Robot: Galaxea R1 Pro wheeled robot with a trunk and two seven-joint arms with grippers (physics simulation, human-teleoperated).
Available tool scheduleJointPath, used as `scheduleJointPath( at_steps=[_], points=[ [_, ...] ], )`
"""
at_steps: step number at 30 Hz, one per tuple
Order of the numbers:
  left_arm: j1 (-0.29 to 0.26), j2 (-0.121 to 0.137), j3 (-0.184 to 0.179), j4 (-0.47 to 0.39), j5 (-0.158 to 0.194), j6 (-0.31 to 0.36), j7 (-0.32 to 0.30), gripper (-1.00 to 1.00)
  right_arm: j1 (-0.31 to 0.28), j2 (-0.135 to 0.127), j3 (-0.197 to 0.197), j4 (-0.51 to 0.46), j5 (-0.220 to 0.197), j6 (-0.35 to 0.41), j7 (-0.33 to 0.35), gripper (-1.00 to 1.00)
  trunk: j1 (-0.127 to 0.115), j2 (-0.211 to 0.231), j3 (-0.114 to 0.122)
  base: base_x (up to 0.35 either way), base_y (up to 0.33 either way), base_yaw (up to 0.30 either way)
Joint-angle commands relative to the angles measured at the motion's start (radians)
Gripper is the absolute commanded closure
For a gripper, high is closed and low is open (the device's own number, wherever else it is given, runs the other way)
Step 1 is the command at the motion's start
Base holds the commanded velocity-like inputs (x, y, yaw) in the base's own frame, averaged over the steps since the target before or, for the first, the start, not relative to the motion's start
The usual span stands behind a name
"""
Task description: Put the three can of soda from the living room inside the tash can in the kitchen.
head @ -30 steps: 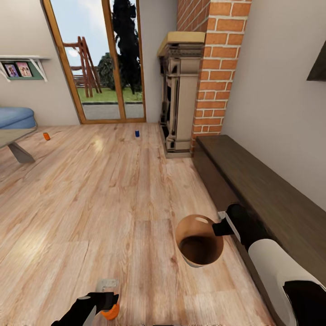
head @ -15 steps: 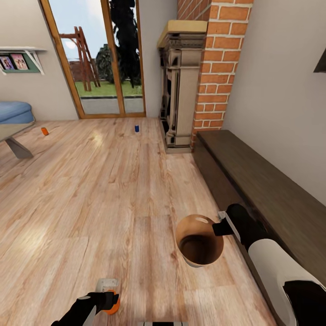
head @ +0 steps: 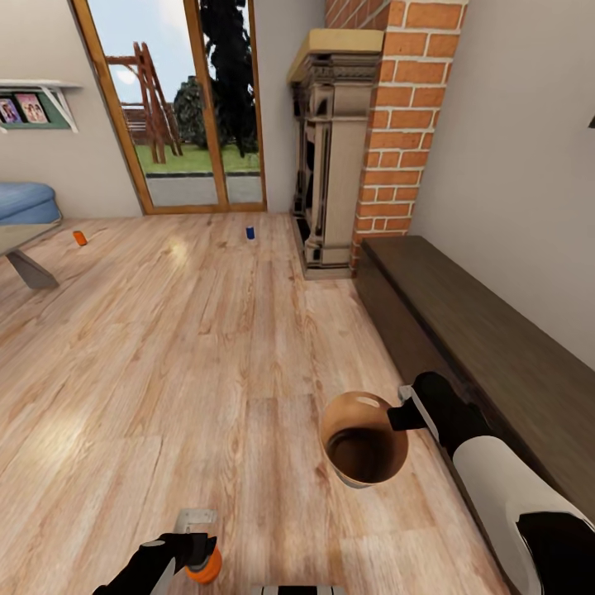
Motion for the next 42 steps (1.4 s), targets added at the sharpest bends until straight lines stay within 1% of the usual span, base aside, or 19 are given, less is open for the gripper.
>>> scheduleJointPath(
  at_steps=[1, 9, 22, 37, 42],
  points=[
    [0.0, 0.0, 0.0, 0.0, 0.0, 0.0, 0.0, -1.0, 0.0, 0.0, -0.001, 0.0, -0.021, 0.002, 0.003, 1.0, 0.0, 0.0, -0.001, 0.02, 0.011, 0.0],
    [0.0, -0.001, 0.001, 0.0, 0.0, 0.0, 0.0, -1.0, 0.0, 0.003, 0.0, 0.0, -0.021, 0.002, 0.003, 1.0, 0.0, 0.0, -0.007, 0.007, 0.004, 0.0],
    [0.0, -0.001, 0.0, 0.0, 0.0, 0.0, 0.0, -1.0, 0.0, 0.001, 0.001, 0.0, -0.021, 0.002, 0.003, 1.0, 0.006, -0.003, -0.066, 0.0, 0.0, 0.0],
    [0.0, -0.001, 0.0, 0.0, 0.0, 0.0, 0.0, -1.0, 0.0, 0.0, 0.002, 0.0, -0.021, 0.002, 0.003, 1.0, 0.006, -0.003, -0.075, 0.015, 0.0, 0.0],
    [0.0, 0.0, 0.001, -0.019, 0.0, 0.0, 0.0, -1.0, 0.0, 0.0, 0.002, 0.0, -0.021, 0.002, 0.003, 1.0, 0.006, -0.003, -0.078, 0.051, 0.0, 0.0]
  ],
)
